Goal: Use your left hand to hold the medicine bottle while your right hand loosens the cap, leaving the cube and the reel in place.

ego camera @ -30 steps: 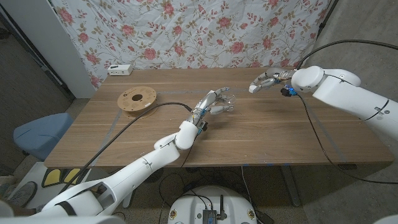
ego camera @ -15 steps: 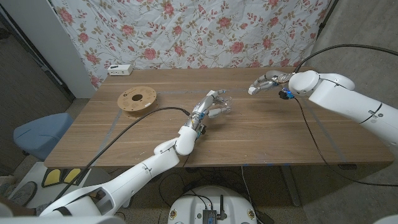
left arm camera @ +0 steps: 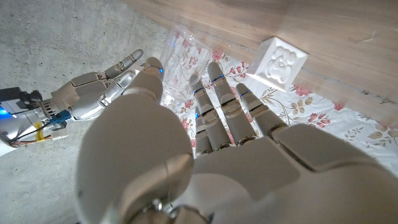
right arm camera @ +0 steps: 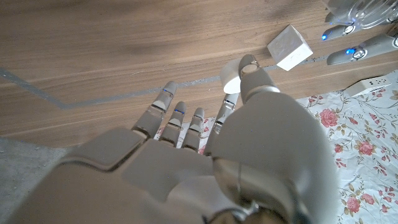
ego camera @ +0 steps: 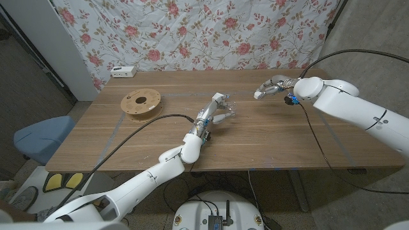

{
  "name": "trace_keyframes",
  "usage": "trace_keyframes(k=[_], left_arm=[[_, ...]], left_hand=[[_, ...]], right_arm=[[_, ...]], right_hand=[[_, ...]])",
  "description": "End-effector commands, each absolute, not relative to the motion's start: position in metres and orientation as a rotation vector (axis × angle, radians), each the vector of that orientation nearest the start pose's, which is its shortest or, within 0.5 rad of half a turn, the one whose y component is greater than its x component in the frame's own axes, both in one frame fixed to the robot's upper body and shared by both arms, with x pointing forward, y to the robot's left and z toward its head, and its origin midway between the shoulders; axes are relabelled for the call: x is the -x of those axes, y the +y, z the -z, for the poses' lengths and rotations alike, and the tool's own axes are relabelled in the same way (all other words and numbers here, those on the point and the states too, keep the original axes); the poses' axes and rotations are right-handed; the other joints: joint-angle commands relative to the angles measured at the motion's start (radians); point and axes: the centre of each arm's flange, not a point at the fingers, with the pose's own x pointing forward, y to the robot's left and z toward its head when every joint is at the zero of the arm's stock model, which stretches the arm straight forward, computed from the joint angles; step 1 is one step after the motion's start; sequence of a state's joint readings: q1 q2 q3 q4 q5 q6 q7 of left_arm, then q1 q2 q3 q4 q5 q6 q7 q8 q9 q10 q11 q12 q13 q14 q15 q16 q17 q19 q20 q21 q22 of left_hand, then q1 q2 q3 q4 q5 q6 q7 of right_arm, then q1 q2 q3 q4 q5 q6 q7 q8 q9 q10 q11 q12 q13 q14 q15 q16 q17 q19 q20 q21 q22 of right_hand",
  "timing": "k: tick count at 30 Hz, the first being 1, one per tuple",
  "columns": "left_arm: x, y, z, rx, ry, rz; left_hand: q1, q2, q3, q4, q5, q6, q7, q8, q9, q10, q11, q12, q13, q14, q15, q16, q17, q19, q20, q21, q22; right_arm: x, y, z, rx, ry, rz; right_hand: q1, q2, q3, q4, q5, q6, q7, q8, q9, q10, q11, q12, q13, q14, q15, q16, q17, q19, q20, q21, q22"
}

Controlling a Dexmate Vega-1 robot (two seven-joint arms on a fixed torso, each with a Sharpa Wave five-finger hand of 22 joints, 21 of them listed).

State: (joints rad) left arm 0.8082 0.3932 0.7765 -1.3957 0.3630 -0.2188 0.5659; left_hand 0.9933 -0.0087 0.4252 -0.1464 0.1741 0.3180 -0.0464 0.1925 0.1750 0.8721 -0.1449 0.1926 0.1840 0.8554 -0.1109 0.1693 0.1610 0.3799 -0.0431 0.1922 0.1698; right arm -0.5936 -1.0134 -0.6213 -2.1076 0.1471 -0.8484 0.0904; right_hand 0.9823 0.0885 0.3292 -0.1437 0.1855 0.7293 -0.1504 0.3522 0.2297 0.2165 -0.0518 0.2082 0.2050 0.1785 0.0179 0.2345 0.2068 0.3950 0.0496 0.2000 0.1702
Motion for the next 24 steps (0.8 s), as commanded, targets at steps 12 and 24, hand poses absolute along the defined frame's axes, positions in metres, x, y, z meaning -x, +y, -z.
trace_keyframes(k=[12, 24], left_arm=[[-0.606, 0.079, 0.085, -0.711, -0.897, 0.038], [-0.612, 0.083, 0.088, -0.709, -0.880, 0.042]], left_hand=[[-0.007, -0.006, -0.005, 0.000, 0.006, 0.009, 0.000, -0.004, 0.001, 0.014, -0.010, 0.001, 0.003, -0.010, -0.111, 0.003, 0.003, -0.010, -0.024, -0.001, 0.003], [-0.007, -0.004, -0.006, 0.000, 0.007, 0.008, -0.001, -0.005, 0.001, 0.014, -0.012, 0.001, 0.003, -0.012, -0.110, 0.004, 0.004, -0.012, -0.027, -0.001, 0.002]], right_arm=[[-0.568, -0.254, -0.062, 1.051, -0.156, -0.031], [-0.574, -0.251, -0.055, 1.062, -0.149, -0.008]], right_hand=[[-0.010, -0.001, -0.008, -0.003, -0.002, 0.010, 0.002, 0.005, 0.003, 0.012, 0.001, 0.004, 0.000, 0.013, -0.001, 0.008, 0.003, 0.021, 0.013, 0.010, 0.004], [-0.011, -0.002, -0.011, -0.005, -0.002, 0.011, 0.003, 0.004, 0.003, 0.021, 0.001, 0.005, 0.000, 0.021, -0.003, 0.010, 0.003, 0.036, 0.021, 0.013, 0.004]])
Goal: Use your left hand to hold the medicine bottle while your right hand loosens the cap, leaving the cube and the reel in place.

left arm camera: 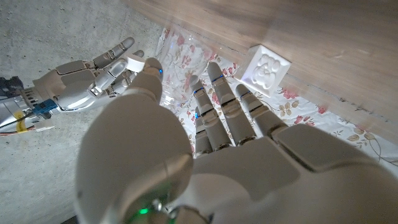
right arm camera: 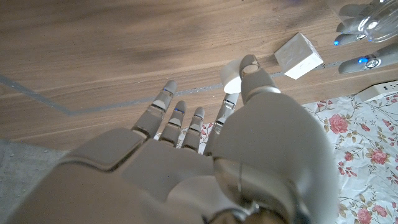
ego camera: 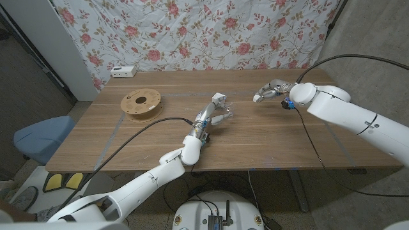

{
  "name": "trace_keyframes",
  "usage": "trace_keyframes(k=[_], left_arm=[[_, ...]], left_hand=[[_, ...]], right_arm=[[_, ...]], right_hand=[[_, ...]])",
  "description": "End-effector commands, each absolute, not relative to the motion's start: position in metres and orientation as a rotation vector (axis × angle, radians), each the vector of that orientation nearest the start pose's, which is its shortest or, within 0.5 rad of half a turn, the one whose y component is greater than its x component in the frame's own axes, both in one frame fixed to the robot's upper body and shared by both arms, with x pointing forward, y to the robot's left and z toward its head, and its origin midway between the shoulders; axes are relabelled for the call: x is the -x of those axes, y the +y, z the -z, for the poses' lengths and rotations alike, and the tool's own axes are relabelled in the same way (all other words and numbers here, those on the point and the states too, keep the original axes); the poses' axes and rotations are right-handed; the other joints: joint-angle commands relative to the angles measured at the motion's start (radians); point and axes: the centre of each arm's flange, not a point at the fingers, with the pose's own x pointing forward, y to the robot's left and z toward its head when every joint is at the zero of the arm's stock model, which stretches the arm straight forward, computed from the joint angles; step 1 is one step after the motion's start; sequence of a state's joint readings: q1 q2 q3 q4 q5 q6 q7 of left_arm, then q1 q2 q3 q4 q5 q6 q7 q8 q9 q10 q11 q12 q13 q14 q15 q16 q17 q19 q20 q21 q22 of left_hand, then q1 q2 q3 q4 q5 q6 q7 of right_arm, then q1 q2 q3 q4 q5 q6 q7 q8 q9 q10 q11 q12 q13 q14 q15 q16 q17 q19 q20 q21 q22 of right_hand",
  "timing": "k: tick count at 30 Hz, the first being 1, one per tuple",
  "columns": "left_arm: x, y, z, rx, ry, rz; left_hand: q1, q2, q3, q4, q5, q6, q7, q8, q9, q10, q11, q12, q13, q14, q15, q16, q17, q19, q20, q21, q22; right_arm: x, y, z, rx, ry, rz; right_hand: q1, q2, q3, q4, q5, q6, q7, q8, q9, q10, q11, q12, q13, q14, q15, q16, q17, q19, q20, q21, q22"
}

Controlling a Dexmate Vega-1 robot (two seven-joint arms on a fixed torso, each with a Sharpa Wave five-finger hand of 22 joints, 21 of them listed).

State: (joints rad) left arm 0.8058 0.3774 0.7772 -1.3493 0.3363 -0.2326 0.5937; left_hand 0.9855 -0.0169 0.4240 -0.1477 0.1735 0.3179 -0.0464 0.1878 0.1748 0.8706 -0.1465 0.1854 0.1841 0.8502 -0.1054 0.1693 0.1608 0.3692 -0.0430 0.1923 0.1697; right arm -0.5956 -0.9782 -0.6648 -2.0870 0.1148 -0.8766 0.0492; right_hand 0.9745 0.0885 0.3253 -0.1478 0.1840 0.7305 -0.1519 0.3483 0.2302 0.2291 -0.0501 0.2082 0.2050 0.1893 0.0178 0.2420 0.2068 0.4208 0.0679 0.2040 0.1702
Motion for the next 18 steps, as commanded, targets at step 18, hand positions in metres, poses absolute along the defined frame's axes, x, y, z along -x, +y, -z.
trace_keyframes(k=[18], left_arm=[[-0.6171, 0.0837, 0.0939, -0.713, -0.864, 0.054]], left_hand=[[-0.001, 0.000, -0.010, 0.001, 0.009, 0.005, -0.007, -0.002, 0.001, 0.009, -0.008, 0.007, 0.003, -0.013, -0.115, 0.004, 0.003, -0.007, -0.034, -0.002, 0.002]], right_arm=[[-0.5824, -0.2443, -0.0448, 1.076, -0.136, 0.007]], right_hand=[[-0.006, -0.003, -0.010, -0.003, -0.002, 0.025, 0.008, 0.014, 0.003, 0.015, -0.002, 0.005, 0.000, 0.019, -0.006, 0.005, 0.003, 0.015, -0.001, 0.008, 0.004]])
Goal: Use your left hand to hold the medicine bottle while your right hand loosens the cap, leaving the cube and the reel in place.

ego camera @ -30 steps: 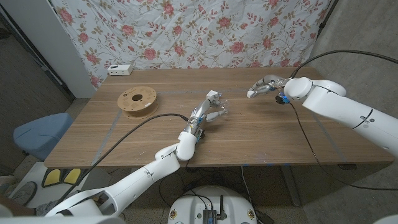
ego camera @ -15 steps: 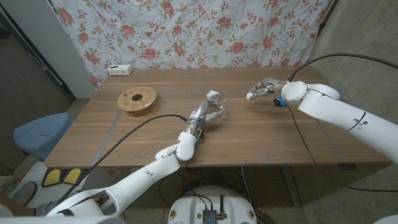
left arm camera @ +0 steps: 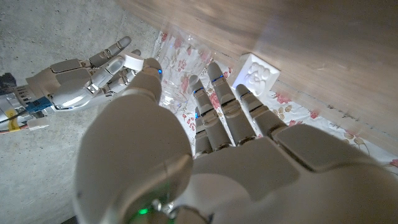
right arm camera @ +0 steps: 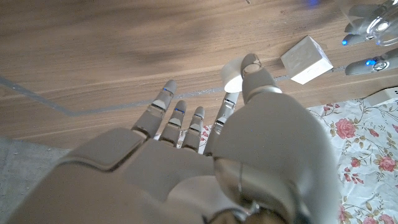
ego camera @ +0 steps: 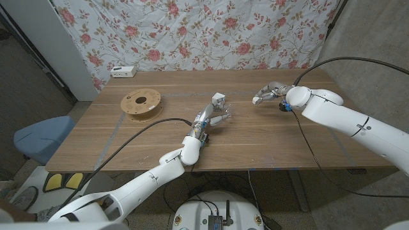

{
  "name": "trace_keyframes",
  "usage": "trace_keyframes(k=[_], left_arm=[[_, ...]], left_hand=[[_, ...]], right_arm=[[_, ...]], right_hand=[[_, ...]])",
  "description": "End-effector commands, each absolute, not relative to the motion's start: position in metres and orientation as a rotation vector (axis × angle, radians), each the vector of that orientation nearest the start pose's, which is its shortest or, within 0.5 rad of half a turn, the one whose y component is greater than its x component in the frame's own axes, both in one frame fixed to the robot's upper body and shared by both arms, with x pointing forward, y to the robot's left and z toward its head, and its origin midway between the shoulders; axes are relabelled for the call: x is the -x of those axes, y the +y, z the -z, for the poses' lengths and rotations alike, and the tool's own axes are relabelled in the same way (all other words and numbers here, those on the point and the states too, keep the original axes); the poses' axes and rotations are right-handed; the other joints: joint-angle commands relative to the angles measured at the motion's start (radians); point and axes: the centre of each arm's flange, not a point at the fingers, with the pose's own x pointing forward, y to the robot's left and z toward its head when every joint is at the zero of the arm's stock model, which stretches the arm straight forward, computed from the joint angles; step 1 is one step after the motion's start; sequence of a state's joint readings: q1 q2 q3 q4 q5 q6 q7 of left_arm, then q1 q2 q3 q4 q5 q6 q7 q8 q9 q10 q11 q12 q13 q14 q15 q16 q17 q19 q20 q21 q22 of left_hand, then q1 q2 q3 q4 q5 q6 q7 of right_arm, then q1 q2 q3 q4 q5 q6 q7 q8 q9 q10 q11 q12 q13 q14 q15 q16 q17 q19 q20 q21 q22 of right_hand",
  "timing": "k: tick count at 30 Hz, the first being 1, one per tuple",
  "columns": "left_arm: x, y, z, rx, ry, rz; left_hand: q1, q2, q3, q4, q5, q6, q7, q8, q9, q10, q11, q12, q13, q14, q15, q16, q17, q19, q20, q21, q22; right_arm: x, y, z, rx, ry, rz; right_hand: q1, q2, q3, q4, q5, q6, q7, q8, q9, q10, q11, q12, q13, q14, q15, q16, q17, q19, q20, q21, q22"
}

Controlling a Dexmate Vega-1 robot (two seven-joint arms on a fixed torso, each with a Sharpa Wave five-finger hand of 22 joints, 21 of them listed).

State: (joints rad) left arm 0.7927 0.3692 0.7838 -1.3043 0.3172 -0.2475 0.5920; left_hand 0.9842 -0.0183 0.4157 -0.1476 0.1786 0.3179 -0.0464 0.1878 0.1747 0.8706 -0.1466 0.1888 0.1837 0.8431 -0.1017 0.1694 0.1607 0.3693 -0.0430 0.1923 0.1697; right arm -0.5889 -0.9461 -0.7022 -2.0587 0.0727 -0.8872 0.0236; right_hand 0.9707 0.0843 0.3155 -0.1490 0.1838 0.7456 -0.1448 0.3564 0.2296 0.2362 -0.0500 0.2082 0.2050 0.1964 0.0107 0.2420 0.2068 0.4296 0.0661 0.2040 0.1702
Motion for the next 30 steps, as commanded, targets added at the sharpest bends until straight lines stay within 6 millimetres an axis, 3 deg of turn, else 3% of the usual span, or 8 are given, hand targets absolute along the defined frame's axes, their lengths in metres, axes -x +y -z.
trace_keyframes(k=[1, 30], left_arm=[[-0.617, 0.084, 0.094, -0.713, -0.862, 0.056], [-0.618, 0.087, 0.101, -0.714, -0.835, 0.051]], left_hand=[[-0.001, 0.001, -0.002, 0.002, 0.004, 0.005, -0.008, -0.003, 0.001, 0.007, -0.009, 0.003, 0.003, -0.006, -0.118, 0.004, 0.004, -0.009, -0.032, -0.003, 0.002], [-0.003, 0.000, -0.006, 0.002, 0.005, -0.001, -0.015, -0.003, 0.001, -0.001, -0.007, 0.003, 0.003, -0.015, -0.117, 0.004, 0.003, -0.019, -0.033, -0.004, 0.001]], right_arm=[[-0.583, -0.244, -0.044, 1.082, -0.133, 0.006], [-0.597, -0.237, -0.016, 1.109, -0.147, 0.056]], right_hand=[[-0.002, 0.001, -0.001, -0.002, -0.002, 0.011, 0.001, 0.006, 0.003, 0.008, -0.002, 0.004, 0.000, 0.012, 0.001, 0.005, 0.003, 0.006, 0.000, 0.008, 0.004], [-0.002, -0.005, -0.006, -0.007, -0.004, 0.018, -0.005, 0.008, 0.003, 0.024, -0.009, 0.004, 0.001, 0.019, -0.015, 0.005, 0.003, 0.004, -0.015, 0.001, 0.004]])
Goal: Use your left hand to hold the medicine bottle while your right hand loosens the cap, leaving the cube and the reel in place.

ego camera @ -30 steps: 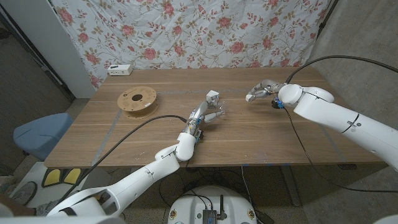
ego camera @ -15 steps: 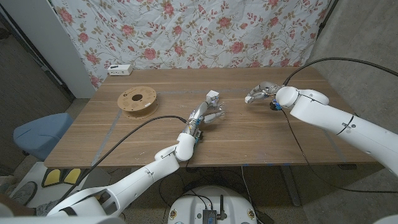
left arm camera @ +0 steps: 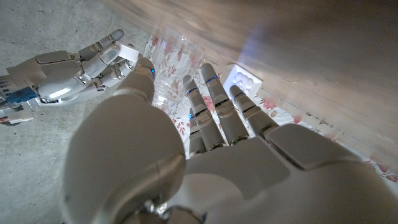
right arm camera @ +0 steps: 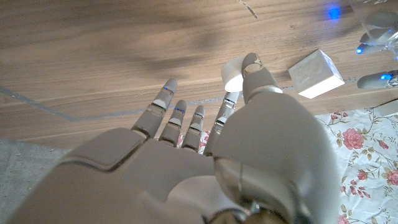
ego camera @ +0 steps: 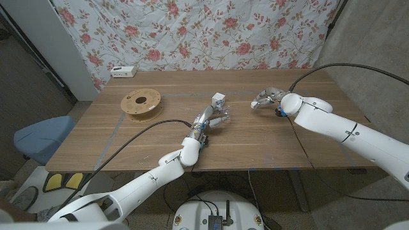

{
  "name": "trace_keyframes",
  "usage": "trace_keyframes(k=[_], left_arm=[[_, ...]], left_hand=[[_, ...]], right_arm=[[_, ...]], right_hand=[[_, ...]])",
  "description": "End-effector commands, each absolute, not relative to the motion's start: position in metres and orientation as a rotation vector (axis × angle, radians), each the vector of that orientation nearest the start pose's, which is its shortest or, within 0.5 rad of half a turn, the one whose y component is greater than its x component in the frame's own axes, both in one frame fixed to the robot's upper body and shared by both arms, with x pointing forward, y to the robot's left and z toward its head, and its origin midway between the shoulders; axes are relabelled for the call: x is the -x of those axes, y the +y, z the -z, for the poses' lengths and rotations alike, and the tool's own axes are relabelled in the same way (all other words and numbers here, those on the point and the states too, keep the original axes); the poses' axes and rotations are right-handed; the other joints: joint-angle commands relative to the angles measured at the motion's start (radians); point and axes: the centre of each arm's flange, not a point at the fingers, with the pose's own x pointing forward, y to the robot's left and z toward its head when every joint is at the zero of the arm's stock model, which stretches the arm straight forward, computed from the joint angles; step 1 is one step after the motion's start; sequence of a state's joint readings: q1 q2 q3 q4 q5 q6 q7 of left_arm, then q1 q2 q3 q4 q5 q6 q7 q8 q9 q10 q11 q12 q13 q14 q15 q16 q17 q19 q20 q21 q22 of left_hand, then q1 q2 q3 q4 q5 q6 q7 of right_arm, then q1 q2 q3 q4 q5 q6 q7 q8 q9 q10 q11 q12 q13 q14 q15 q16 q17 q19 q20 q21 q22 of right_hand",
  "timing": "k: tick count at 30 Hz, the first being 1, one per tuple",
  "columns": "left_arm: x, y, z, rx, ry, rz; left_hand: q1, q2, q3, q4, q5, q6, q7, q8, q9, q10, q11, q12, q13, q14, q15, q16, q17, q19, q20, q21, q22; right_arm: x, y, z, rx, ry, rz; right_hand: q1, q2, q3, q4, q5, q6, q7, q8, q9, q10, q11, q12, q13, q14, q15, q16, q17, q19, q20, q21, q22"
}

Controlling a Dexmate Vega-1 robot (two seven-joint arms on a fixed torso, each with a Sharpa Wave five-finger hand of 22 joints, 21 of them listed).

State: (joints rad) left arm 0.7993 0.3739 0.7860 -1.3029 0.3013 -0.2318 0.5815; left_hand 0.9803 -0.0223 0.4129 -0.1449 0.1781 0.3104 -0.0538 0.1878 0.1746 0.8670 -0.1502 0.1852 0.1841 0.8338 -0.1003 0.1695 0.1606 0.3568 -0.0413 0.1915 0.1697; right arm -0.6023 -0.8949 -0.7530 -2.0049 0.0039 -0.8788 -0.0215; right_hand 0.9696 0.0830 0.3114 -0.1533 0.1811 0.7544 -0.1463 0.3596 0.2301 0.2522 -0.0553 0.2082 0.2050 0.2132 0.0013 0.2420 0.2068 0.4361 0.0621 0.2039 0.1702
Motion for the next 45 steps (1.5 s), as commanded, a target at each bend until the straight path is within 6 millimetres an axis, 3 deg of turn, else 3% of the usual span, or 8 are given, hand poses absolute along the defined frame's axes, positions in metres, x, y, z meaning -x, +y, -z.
trace_keyframes(k=[1, 45], left_arm=[[-0.618, 0.087, 0.102, -0.714, -0.834, 0.051], [-0.613, 0.091, 0.110, -0.723, -0.804, 0.074]], left_hand=[[0.001, 0.004, -0.003, 0.000, 0.006, 0.006, -0.007, -0.003, 0.002, 0.003, -0.002, 0.007, 0.003, -0.006, -0.119, 0.004, 0.003, -0.007, -0.035, -0.003, 0.001], [-0.006, -0.015, -0.021, -0.003, 0.006, -0.015, -0.035, -0.007, 0.001, -0.027, -0.009, 0.002, 0.003, -0.033, -0.117, 0.002, 0.003, -0.025, -0.029, -0.004, 0.002]], right_arm=[[-0.597, -0.237, -0.015, 1.113, -0.148, 0.058], [-0.605, -0.237, 0.010, 1.163, -0.115, 0.134]], right_hand=[[-0.002, -0.003, -0.002, -0.002, -0.001, 0.010, -0.004, 0.005, 0.003, 0.006, -0.005, 0.003, 0.001, 0.001, -0.006, 0.005, 0.003, -0.004, -0.012, 0.000, 0.004], [-0.051, -0.035, -0.027, 0.011, -0.004, -0.001, -0.014, 0.000, 0.001, -0.011, -0.003, -0.008, 0.001, -0.022, -0.005, -0.010, 0.004, -0.046, -0.028, -0.017, 0.001]])
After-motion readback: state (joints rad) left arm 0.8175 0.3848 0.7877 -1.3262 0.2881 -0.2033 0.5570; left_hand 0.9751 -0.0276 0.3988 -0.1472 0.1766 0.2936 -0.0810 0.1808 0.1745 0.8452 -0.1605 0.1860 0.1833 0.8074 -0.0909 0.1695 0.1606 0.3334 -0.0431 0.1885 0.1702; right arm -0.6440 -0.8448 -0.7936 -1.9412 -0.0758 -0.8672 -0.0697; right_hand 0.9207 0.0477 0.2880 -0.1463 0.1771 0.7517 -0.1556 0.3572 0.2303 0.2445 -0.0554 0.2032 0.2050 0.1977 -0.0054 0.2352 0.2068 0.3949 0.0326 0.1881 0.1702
